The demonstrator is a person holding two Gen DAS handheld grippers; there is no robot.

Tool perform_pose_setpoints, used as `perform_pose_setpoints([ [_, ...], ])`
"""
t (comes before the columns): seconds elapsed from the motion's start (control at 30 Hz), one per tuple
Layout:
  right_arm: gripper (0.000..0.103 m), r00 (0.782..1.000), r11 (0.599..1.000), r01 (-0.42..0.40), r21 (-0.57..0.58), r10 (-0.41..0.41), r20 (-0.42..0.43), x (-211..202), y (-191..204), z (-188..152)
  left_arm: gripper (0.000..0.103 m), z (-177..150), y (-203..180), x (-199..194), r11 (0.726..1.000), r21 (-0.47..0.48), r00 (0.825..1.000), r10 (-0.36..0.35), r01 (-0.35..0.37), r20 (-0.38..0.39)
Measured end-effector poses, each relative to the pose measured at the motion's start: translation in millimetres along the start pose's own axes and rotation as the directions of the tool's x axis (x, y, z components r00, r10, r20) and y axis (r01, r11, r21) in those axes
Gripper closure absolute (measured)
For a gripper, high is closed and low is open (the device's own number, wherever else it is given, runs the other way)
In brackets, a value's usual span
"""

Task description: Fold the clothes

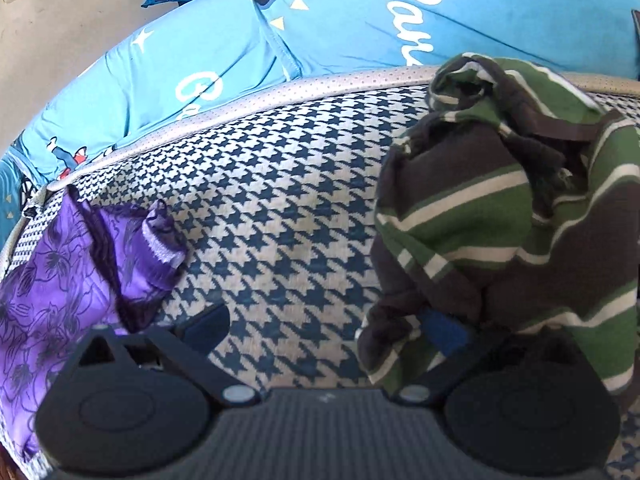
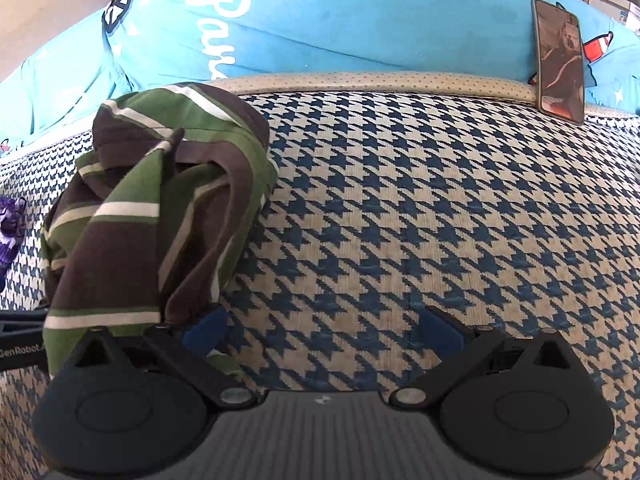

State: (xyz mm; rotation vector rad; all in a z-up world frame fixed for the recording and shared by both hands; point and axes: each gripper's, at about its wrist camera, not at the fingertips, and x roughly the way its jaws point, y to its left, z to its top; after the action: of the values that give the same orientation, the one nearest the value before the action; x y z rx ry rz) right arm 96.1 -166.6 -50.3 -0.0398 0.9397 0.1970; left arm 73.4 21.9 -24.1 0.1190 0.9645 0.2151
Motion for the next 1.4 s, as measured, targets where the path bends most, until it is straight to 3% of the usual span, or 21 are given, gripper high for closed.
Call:
perform_pose_setpoints([
  [0.07, 0.000, 1.000, 1.000, -0.011, 0.010, 0.011, 0.007, 1.6, 0.0, 1.8, 0.000, 1.9, -3.9, 0.0, 0.998, -0.020, 0.998, -0.057, 0.057, -0.006],
  [0.2, 0.000, 0.999, 0.998, -0.051, 0.037, 0.051, 0.020, 2.8, -8.1, 5.4, 0.000, 4.3, -11.5, -1.2, 0.994, -0.050, 0.995, -0.101, 0.101, -0.011],
  [0.33, 0.002, 0.994, 0.990, -0.102, 0.102, 0.097, 0.046, -0.3, -28.6, 11.4, 0.000, 7.1, -12.5, -4.7, 0.977, -0.090, 0.981, -0.194, 0.193, 0.004],
  [0.57, 0.002, 0.979, 0.974, -0.156, 0.164, 0.130, 0.155, -19.8, -55.5, 21.4, 0.000, 5.9, -30.4, -29.1, 0.964, 0.012, 0.958, -0.264, 0.264, 0.112],
  [0.67, 0.002, 0.974, 0.973, -0.162, 0.165, 0.131, 0.184, -27.4, -64.1, 24.1, 0.000, 2.5, -30.1, -43.9, 0.949, 0.035, 0.937, -0.315, 0.313, 0.149],
  [0.8, 0.002, 0.977, 0.979, -0.129, 0.156, 0.099, 0.191, -32.4, -73.9, 23.8, 0.000, -6.7, -19.3, -57.5, 0.913, 0.055, 0.894, -0.407, 0.404, 0.187],
  [0.9, 0.002, 0.983, 0.986, -0.086, 0.145, 0.060, 0.173, -30.4, -80.7, 19.6, 0.000, -12.5, -12.2, -60.8, 0.926, 0.063, 0.906, -0.377, 0.372, 0.193],
  [1.17, 0.002, 0.989, 0.977, 0.055, 0.206, -0.081, 0.121, -12.0, -99.3, -3.8, 0.000, -15.8, 24.1, -45.2, 0.979, -0.040, 0.974, -0.196, 0.201, 0.112],
  [1.4, 0.001, 0.979, 0.973, 0.145, 0.180, -0.168, 0.119, -0.1, -91.2, -15.9, 0.000, -21.2, 56.9, -37.3, 0.976, -0.141, 0.986, -0.156, 0.163, 0.062],
])
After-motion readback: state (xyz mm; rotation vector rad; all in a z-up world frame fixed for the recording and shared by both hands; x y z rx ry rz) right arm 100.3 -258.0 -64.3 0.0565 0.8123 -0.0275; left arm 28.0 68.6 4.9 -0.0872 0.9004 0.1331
